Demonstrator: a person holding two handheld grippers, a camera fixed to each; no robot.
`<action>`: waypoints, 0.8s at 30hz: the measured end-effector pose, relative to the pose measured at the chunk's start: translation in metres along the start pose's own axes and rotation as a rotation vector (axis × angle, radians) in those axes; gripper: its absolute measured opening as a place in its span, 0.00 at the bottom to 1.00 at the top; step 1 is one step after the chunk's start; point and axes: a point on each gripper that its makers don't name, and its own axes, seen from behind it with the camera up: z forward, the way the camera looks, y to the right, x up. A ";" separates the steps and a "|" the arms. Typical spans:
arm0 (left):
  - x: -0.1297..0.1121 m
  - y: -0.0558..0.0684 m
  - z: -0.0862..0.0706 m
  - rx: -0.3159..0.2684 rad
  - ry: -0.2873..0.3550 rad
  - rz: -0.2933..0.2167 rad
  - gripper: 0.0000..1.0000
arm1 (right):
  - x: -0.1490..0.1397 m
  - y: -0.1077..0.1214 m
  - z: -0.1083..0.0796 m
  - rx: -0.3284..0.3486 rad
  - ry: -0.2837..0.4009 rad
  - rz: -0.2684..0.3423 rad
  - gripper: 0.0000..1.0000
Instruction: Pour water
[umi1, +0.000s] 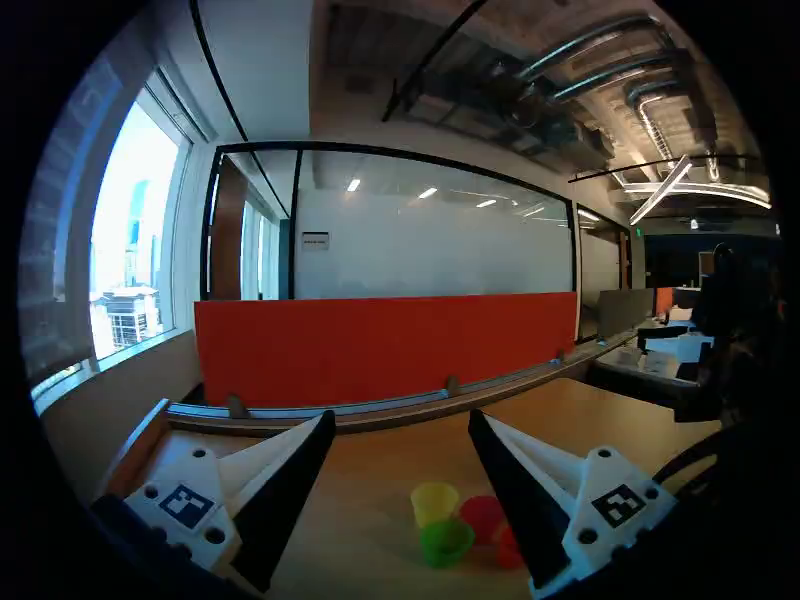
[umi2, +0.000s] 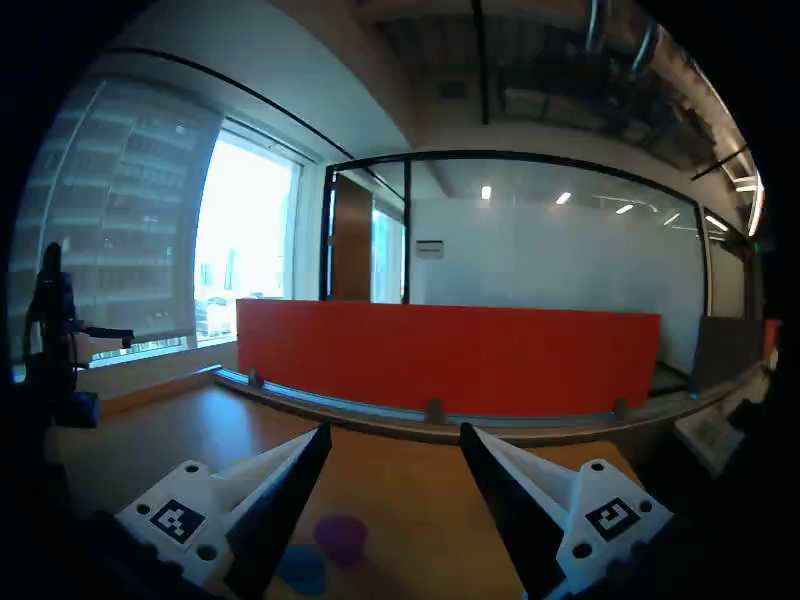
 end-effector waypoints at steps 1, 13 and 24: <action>0.001 0.004 0.000 -0.023 0.001 -0.010 0.99 | 0.001 -0.005 0.000 0.023 0.001 0.000 1.00; 0.002 0.035 0.001 -0.193 -0.017 -0.061 0.99 | 0.007 -0.048 0.001 0.233 -0.022 0.016 1.00; -0.009 0.042 0.001 -0.257 -0.072 0.011 0.99 | -0.004 -0.068 -0.002 0.336 -0.105 -0.037 1.00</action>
